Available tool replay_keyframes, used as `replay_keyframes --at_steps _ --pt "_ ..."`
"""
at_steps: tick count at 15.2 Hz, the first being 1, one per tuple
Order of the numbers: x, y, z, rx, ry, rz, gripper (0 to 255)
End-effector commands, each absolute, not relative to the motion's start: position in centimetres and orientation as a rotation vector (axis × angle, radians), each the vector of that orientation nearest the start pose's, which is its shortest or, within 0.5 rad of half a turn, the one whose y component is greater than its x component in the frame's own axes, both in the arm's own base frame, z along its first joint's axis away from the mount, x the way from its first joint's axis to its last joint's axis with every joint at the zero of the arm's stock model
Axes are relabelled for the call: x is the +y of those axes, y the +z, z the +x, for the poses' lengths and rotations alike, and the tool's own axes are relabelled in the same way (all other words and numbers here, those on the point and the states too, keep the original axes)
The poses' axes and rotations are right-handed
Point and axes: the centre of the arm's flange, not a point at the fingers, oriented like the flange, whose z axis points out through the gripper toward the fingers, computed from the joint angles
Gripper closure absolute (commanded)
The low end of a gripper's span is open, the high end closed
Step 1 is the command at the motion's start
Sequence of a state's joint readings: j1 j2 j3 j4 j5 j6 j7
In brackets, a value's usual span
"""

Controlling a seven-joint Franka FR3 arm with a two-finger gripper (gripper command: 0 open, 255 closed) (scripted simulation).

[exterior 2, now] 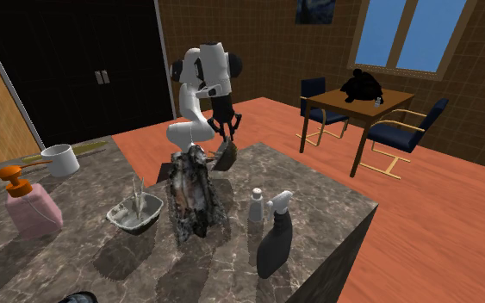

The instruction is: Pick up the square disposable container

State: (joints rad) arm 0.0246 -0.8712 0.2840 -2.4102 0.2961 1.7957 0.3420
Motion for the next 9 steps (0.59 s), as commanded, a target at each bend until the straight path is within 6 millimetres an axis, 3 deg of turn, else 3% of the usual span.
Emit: replay_keyframes --at_steps 1,7,9 --pt "14.6 61.0 28.6 0.205 -0.309 -2.977 255" --pt "14.6 64.2 28.6 0.205 -0.309 -2.977 255" --pt "14.6 64.3 28.6 0.205 -0.309 -2.977 255"
